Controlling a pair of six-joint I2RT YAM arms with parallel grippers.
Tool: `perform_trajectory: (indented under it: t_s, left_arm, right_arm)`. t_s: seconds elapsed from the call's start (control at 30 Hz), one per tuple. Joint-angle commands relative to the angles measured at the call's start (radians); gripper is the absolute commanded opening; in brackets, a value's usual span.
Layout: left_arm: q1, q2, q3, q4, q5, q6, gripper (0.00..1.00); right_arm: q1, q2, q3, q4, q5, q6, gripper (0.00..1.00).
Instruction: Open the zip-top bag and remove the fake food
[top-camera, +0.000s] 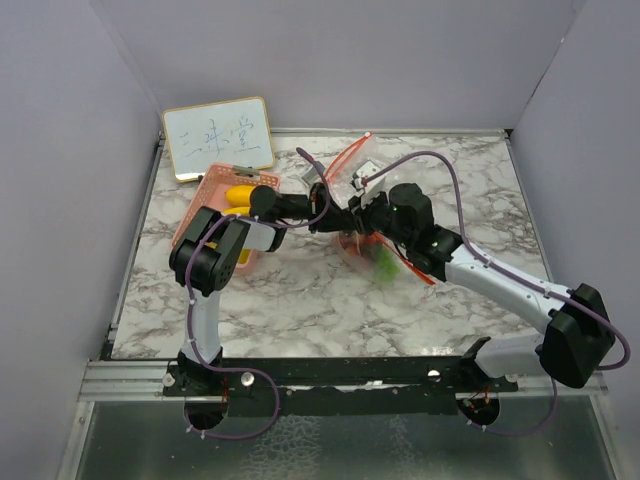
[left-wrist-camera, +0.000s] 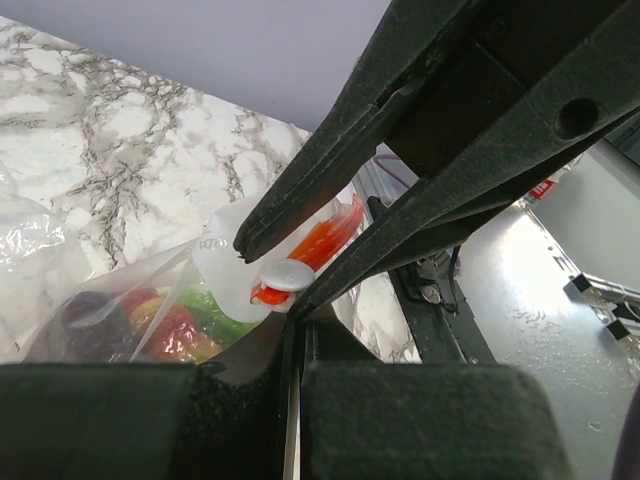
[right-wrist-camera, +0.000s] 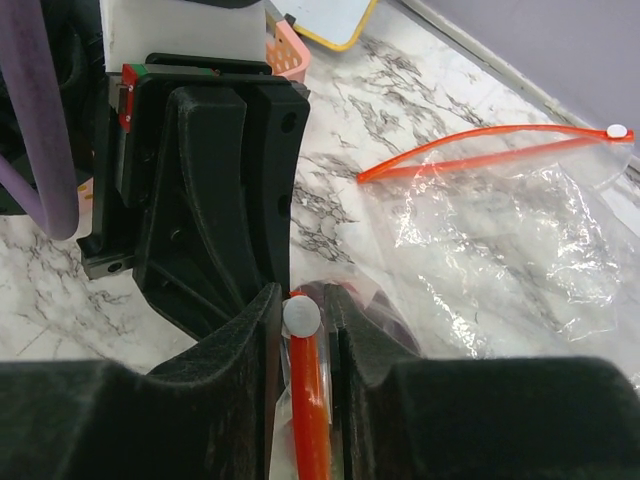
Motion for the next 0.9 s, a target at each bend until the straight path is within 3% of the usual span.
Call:
perform_trajectory:
  t_s: [0.0,0.17,0.33,0.57,0.77,0.87]
  left_arm:
    - [0.008,-0.052,-0.008,0.233,0.028,-0.006,0.0]
    - [0.011,-0.064,-0.018,0.233,0.033,-0.007,0.0]
    - [0.015,-0.062,-0.019,0.233,0.033,-0.009,0.0]
    - [0.019,-0.052,-0.016,0.233,0.029,-0.01,0.0]
    - [0.026,-0.052,-0.013,0.233,0.028,-0.012,0.0]
    - [0.027,-0.051,-0.008,0.233,0.027,-0.012,0.0]
  right_arm:
    - [-0.002,0.043,0.027,-0.077,0.148,-0.035,0.22]
    - [-0.003,0.067,0.061,-0.097,0.219,-0.059,0.16]
    - [-0.004,0.064,0.07,-0.097,0.212,-0.066,0.01]
    - [-0.004,0.012,0.065,-0.083,0.157,-0.022,0.01]
    - [-0.004,-0.088,0.036,-0.052,0.059,-0.016,0.34]
    - [-0.003,-0.107,0.031,-0.076,0.034,-0.023,0.42]
